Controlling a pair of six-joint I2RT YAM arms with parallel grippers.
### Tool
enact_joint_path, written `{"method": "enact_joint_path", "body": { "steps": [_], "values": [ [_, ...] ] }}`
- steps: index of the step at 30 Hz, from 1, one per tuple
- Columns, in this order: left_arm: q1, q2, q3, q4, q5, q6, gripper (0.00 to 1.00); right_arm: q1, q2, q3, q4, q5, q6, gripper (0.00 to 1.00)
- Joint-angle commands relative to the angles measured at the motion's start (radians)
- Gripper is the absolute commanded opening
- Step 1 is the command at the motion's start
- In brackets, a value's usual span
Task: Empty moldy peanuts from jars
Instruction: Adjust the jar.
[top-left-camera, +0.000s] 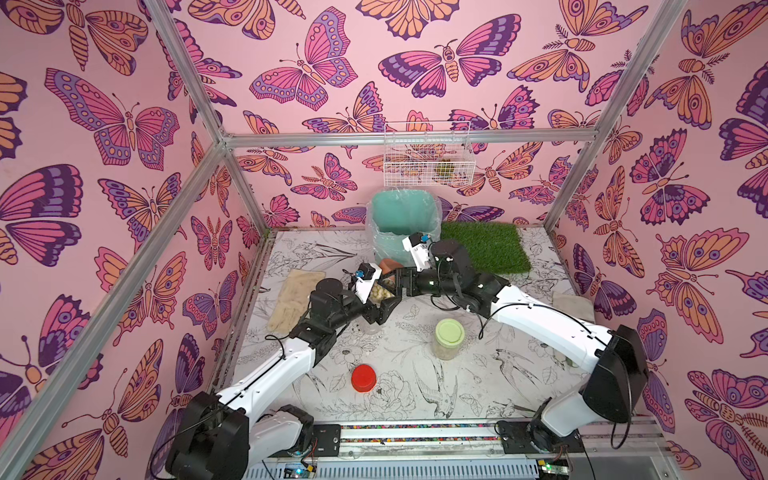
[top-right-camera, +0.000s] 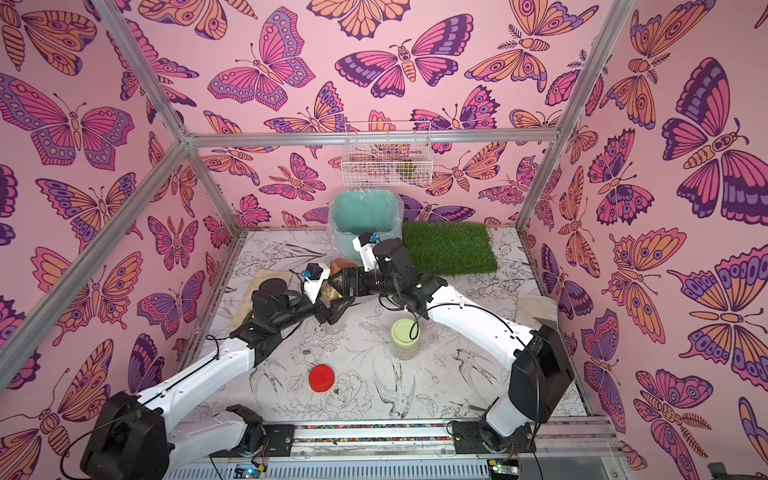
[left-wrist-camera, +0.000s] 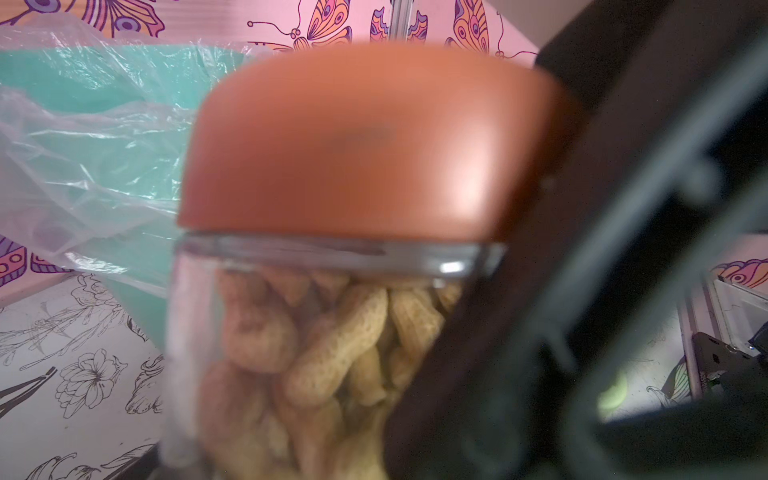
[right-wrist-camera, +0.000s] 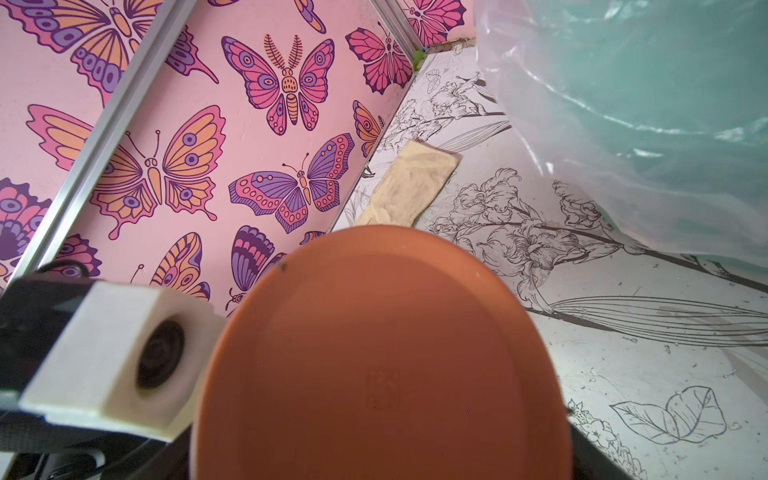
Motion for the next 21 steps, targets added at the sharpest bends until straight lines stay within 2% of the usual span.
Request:
{"method": "enact_joint_path", "body": {
  "steps": [1,2,5,7,10,15,21],
  "values": [
    [0.016,0.006,0.018,0.083,-0.078,-0.048,0.42,0.020,-0.024,0.028,0.003,-0.091,-0.007,0.00],
    [0.017,0.004,0.018,0.084,-0.085,-0.050,0.47,0.020,-0.026,0.024,0.002,-0.086,-0.008,0.00],
    [0.018,-0.003,0.011,0.099,-0.090,-0.057,0.81,0.020,-0.028,0.020,-0.020,-0.075,-0.022,0.00],
    [0.018,-0.009,0.009,0.105,-0.091,-0.064,0.90,0.020,-0.035,0.017,-0.043,-0.051,-0.038,0.00],
    [0.018,-0.014,0.010,0.107,-0.084,-0.063,0.96,0.022,-0.046,0.015,-0.074,-0.008,-0.070,0.00],
    [0.018,-0.011,0.004,0.108,-0.060,-0.067,1.00,0.023,-0.046,0.028,-0.093,0.001,-0.085,0.00],
    [0.018,0.002,0.003,0.113,-0.058,-0.067,0.94,0.025,-0.039,0.028,-0.063,-0.040,-0.074,0.00]
  ]
}}
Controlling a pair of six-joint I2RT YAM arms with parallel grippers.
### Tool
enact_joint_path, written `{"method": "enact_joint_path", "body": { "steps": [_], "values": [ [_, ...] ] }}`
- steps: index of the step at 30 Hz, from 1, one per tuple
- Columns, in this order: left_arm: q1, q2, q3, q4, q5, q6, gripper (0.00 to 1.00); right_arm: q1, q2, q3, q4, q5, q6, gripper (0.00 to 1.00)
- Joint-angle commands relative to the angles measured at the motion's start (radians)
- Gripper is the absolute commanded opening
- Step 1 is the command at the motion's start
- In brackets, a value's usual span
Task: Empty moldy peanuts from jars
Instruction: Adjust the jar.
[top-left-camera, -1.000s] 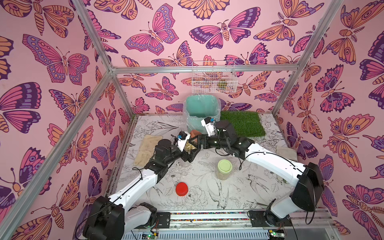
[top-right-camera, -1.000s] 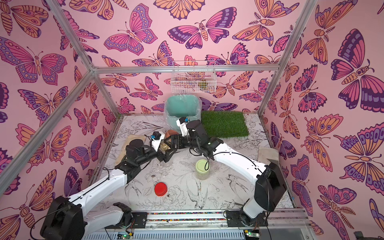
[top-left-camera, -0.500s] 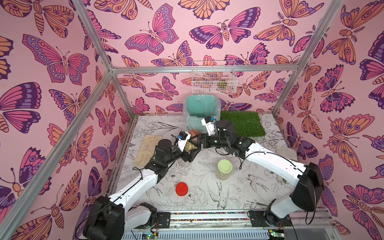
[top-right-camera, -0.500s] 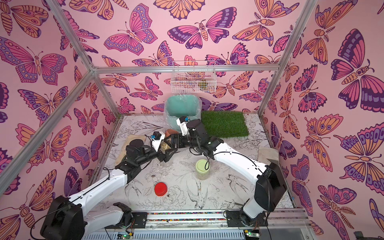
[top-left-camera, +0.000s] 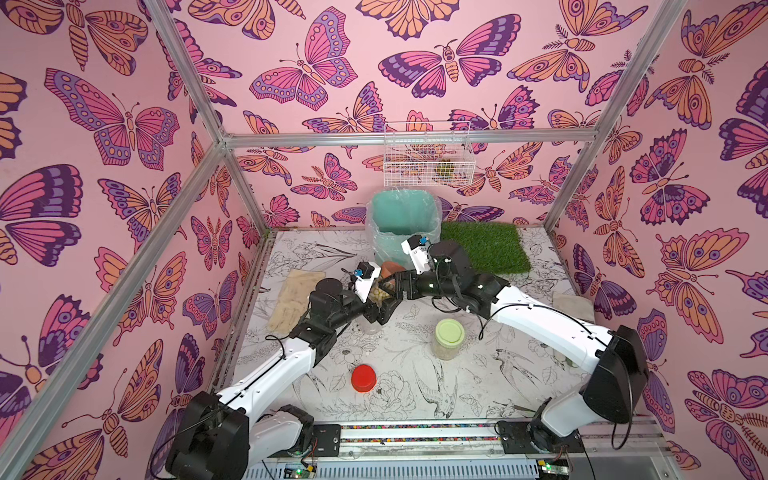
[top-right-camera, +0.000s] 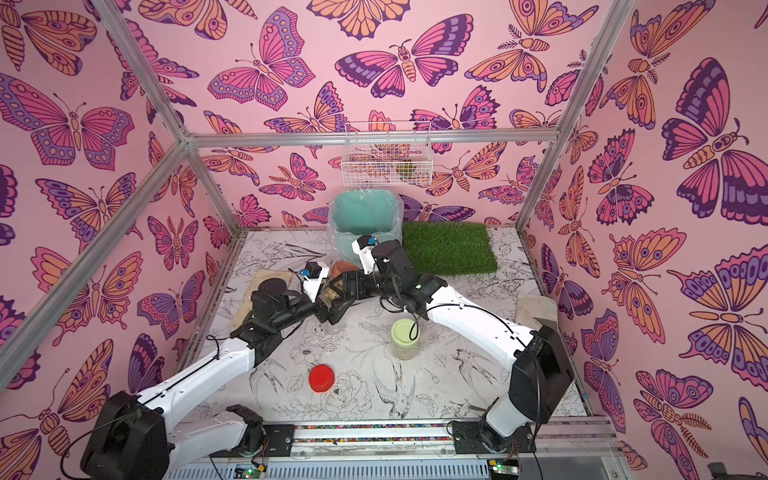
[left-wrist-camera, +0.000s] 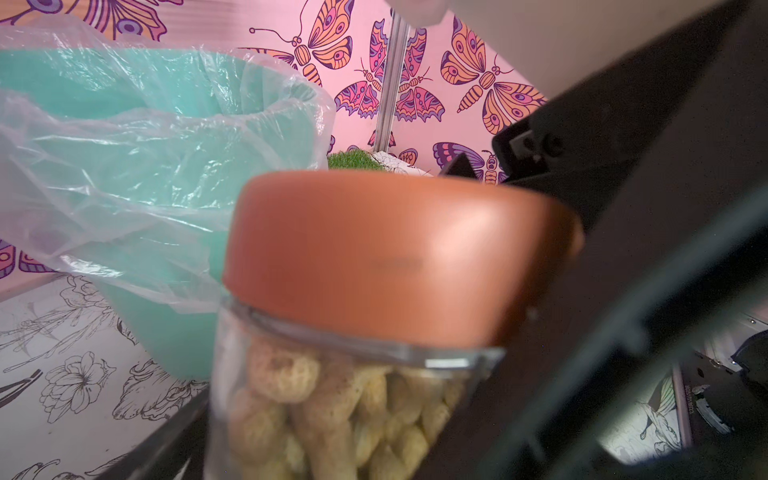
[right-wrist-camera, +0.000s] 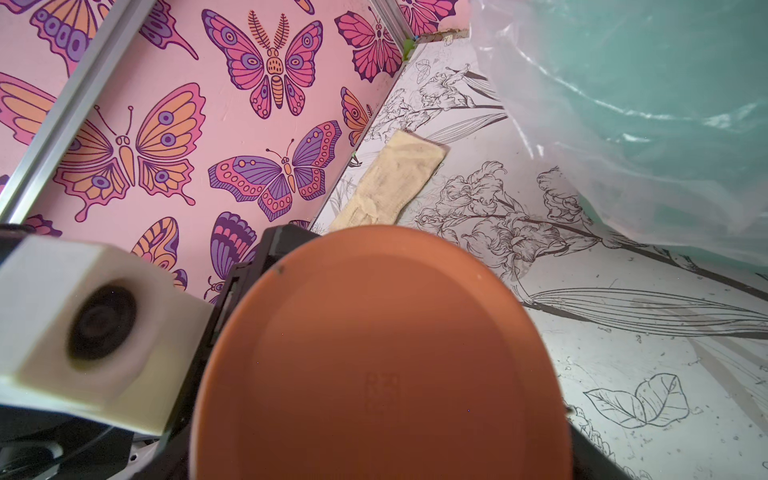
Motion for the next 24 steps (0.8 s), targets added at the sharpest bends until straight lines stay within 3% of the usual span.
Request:
{"method": "enact_joint_path", "body": {
  "steps": [1,5,11,19,21,24],
  "values": [
    [0.019,0.005,0.005,0.088,-0.063,-0.025,0.93,0.020,-0.036,0.029,-0.014,-0.075,-0.015,0.00],
    [0.019,0.021,0.010,0.088,-0.055,-0.024,0.87,0.019,-0.040,0.013,0.032,-0.105,0.004,0.00],
    [0.019,0.029,0.008,0.083,-0.061,-0.026,0.98,0.020,-0.039,0.014,0.037,-0.136,0.000,0.00],
    [0.019,0.029,0.016,0.042,-0.069,-0.005,0.98,0.019,-0.040,0.016,0.054,-0.166,0.000,0.00],
    [0.019,0.033,0.022,0.040,-0.064,-0.004,0.93,0.021,-0.036,0.014,0.059,-0.180,0.001,0.00],
    [0.019,0.041,0.031,0.030,-0.054,0.002,0.69,0.023,-0.036,0.009,0.087,-0.199,0.009,0.00]
  ]
}}
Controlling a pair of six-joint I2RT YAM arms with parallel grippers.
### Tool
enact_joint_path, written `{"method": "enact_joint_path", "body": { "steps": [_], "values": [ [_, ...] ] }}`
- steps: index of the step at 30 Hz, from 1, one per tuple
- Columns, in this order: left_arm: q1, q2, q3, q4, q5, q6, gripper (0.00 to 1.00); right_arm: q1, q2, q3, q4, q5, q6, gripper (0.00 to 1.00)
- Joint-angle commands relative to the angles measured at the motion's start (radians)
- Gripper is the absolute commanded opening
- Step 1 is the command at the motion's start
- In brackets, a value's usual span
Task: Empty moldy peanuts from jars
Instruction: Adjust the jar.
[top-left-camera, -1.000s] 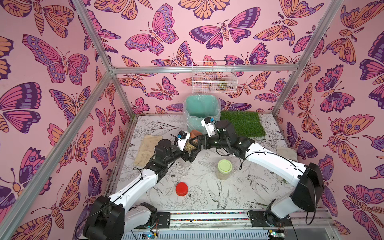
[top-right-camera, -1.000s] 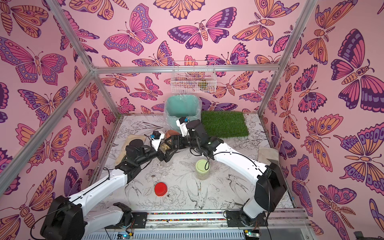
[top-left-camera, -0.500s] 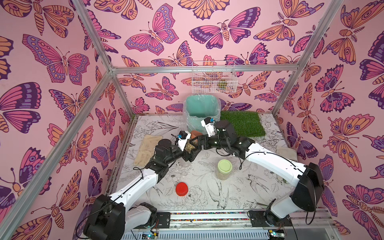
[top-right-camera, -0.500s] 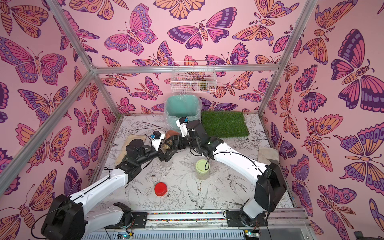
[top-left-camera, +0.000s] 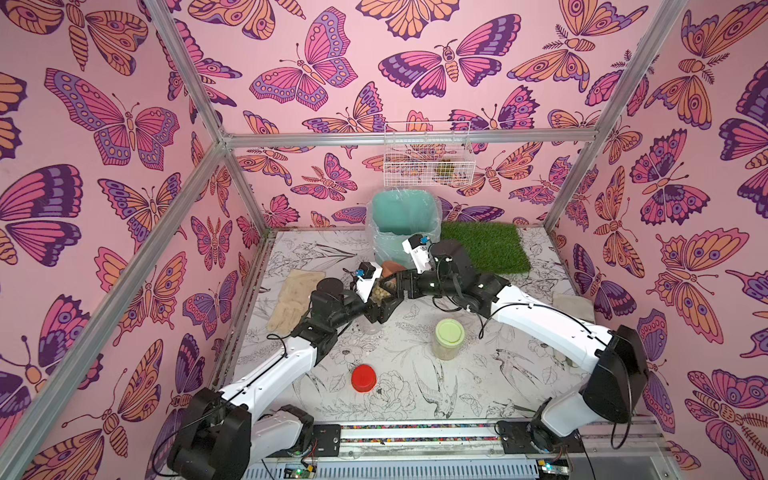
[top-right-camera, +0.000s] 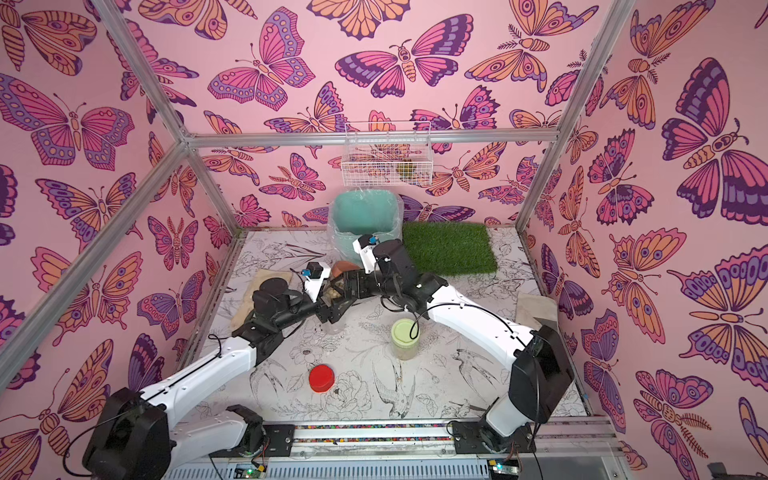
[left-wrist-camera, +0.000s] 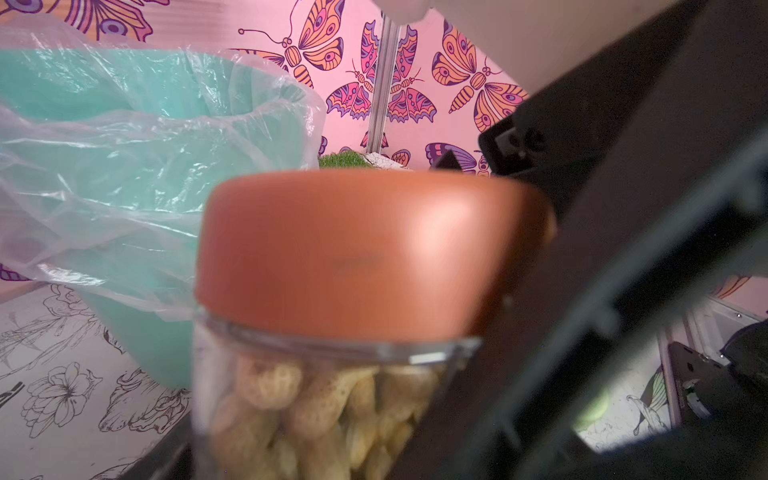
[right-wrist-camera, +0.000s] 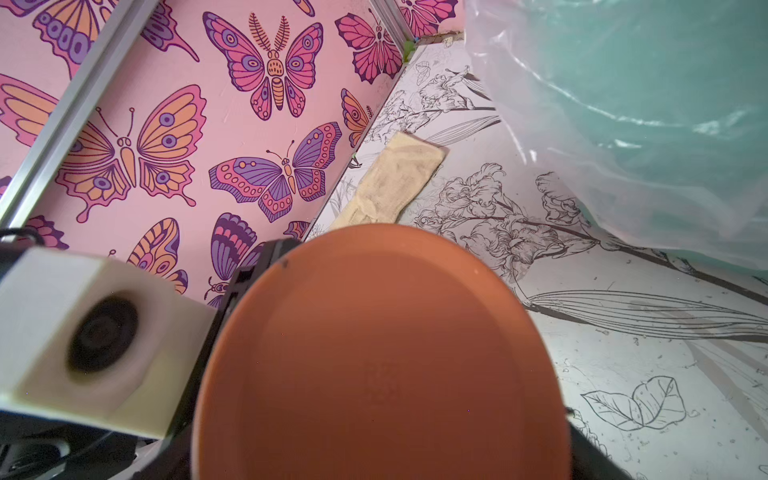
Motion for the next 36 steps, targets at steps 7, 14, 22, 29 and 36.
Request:
{"method": "enact_joint_path", "body": {
  "steps": [7,14,22,29,36],
  "values": [
    [0.022,0.013,0.030,0.006,-0.077,0.000,0.10,0.028,-0.039,0.010,0.075,-0.201,0.012,0.08],
    [0.038,-0.025,0.015,0.008,-0.048,0.011,0.00,0.000,-0.078,0.002,0.015,-0.180,0.001,0.76],
    [0.071,-0.049,0.014,0.005,0.060,0.016,0.00,-0.118,-0.168,-0.010,-0.147,-0.234,-0.088,0.99],
    [0.079,-0.048,0.035,-0.039,0.184,0.096,0.00,-0.142,-0.105,0.182,-0.540,-0.362,-0.337,0.99],
    [0.081,-0.053,0.048,-0.052,0.278,0.130,0.00,-0.140,-0.015,0.310,-0.691,-0.378,-0.399,0.99]
  ]
}}
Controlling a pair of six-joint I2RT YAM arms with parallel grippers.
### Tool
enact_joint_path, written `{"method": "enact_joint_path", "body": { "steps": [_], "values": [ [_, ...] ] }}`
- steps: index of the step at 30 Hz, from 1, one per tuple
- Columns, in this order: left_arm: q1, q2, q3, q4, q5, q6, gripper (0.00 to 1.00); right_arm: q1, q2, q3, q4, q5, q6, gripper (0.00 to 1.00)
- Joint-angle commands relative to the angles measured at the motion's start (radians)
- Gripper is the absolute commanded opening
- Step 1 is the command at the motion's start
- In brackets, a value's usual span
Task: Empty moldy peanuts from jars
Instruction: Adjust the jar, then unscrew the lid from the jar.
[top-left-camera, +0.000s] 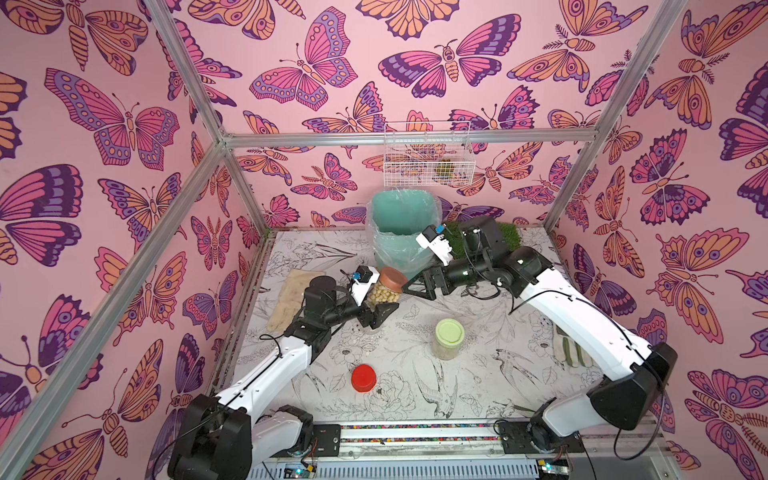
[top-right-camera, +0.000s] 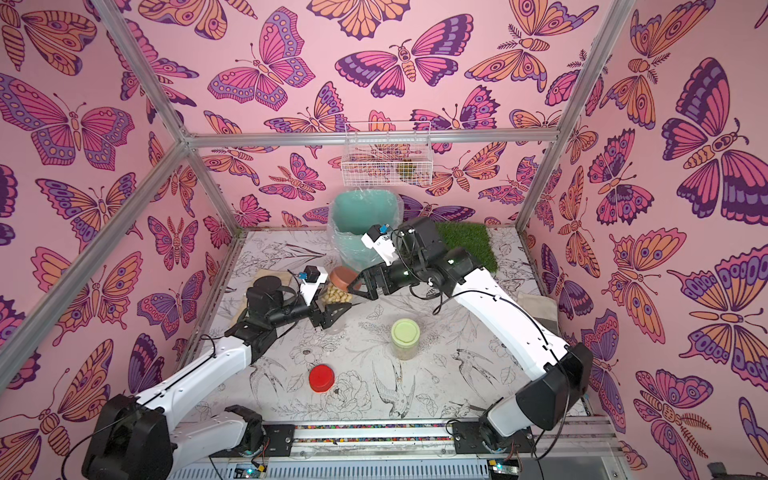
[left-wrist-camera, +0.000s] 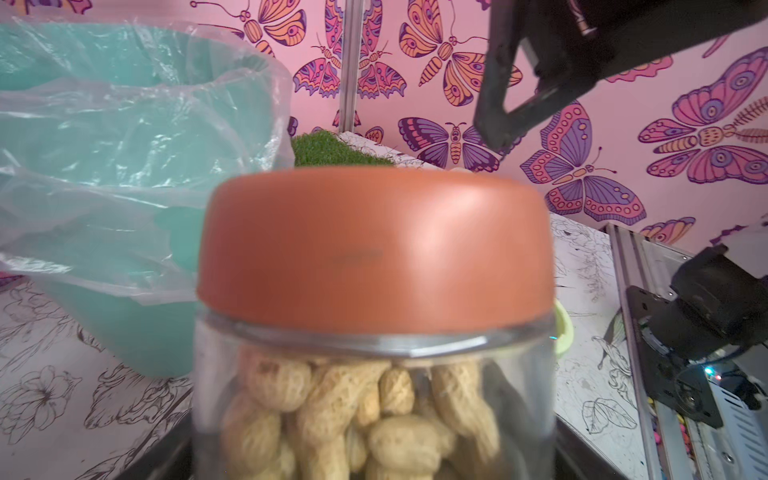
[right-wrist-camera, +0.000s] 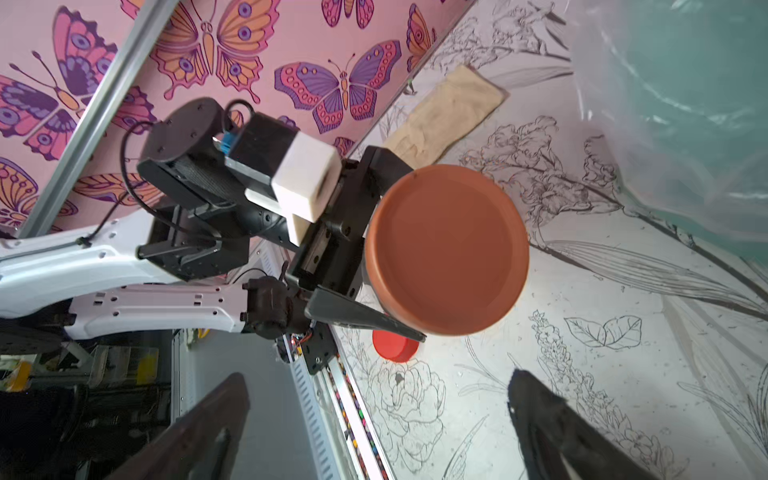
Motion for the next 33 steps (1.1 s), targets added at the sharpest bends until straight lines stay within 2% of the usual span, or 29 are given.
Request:
{"method": "enact_joint_path", "body": {
  "steps": [1,5,16,19,29,33],
  "values": [
    [0.005,-0.030,0.044,0.054,0.097,0.033,0.00,0.001,0.042,0.056,-0.141,-0.037,-0.063,0.99],
    [0.005,-0.028,0.048,0.054,0.149,0.042,0.00,0.003,0.099,0.097,-0.159,-0.026,-0.055,0.99],
    [0.004,-0.017,0.043,0.054,0.197,0.042,0.00,0.037,0.165,0.156,-0.116,-0.030,-0.017,1.00],
    [0.004,-0.019,0.041,0.054,0.197,0.041,0.00,0.047,0.181,0.172,-0.116,-0.026,-0.019,0.97],
    [0.004,-0.008,0.035,0.048,0.221,0.039,0.00,0.077,0.192,0.181,-0.091,0.050,-0.023,0.90],
    [0.004,-0.009,0.031,0.038,0.227,0.044,0.00,0.077,0.170,0.155,-0.037,0.088,-0.007,0.92]
  ]
}}
